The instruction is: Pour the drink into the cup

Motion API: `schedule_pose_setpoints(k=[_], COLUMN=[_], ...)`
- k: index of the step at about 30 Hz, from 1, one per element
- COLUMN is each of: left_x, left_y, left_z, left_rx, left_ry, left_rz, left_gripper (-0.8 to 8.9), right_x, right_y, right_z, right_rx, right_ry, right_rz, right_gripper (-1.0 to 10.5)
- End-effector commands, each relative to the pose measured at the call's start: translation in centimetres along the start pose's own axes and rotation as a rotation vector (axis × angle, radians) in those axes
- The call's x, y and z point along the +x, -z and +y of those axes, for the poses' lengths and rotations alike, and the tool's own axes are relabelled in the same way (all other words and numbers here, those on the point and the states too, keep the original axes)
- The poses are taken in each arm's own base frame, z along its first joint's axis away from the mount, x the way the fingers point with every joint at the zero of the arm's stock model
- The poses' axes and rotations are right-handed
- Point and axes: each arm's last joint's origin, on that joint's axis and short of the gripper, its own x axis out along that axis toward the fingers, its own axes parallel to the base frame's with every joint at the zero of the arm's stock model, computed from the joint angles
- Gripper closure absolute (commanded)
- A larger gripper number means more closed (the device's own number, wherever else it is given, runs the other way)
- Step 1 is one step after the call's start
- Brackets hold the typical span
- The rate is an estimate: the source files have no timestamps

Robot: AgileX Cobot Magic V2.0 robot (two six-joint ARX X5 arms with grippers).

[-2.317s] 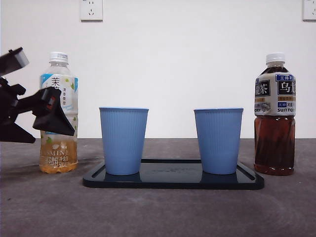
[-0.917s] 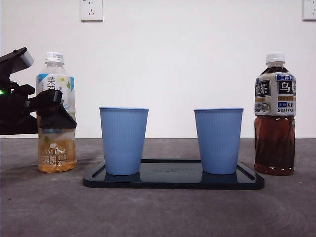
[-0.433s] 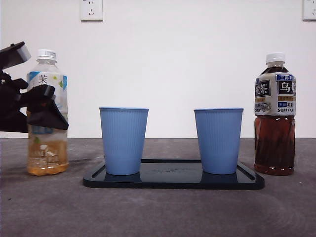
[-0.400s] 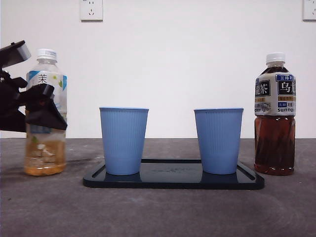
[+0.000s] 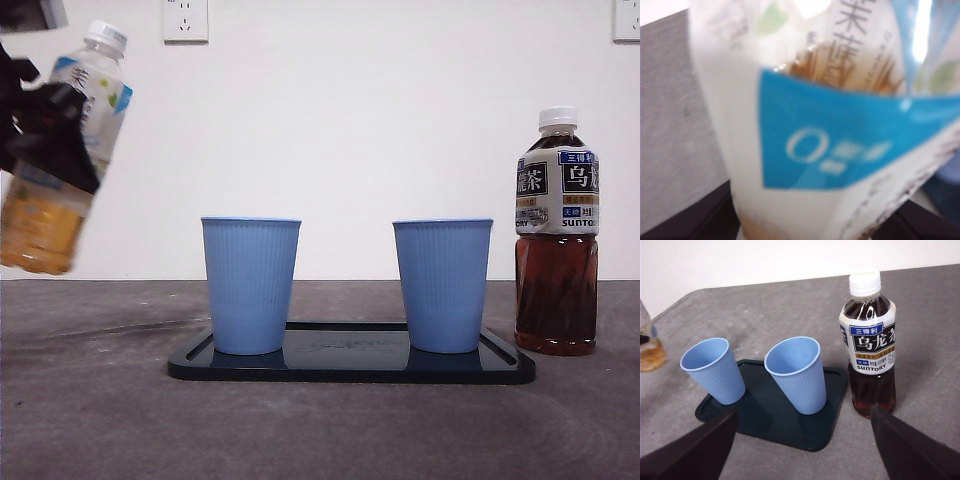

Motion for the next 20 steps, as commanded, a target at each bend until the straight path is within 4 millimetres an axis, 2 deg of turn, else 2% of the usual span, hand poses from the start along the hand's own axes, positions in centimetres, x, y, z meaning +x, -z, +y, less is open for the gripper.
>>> schedule_pose_setpoints(k=[1,7,13,20], left_x=[-1.4,-3.7,-5.5,-5.6], left_y=[-1.7,-4.0,-6.3,-6.7], left_z=[0.2,0.0,-1.2,-3.4], left_rx=[0.14,0.287,0.449,0.697], left_ry=[-0.034,-0.093,-0.149,-0.259], left_rz=[0.016,0.119,0.154,0.286], left_gripper=[5.41,5.42,5.42,5.42], right_x=[-0.2,-0.2,-0.2,-0.2], right_y=[-0.4,-0.4,-0.4,-0.3], right_z=[0.2,0.2,0.2,0.2], right_rx=[-0.024,-0.024,-0.036,-0.043], right_ry=[-0.007,-0.007,-0.008,-0.032], right_rz=[-0.016,-0.017,-0.015,-0.007], right_gripper=[5.2,5.2,5.2,5.2])
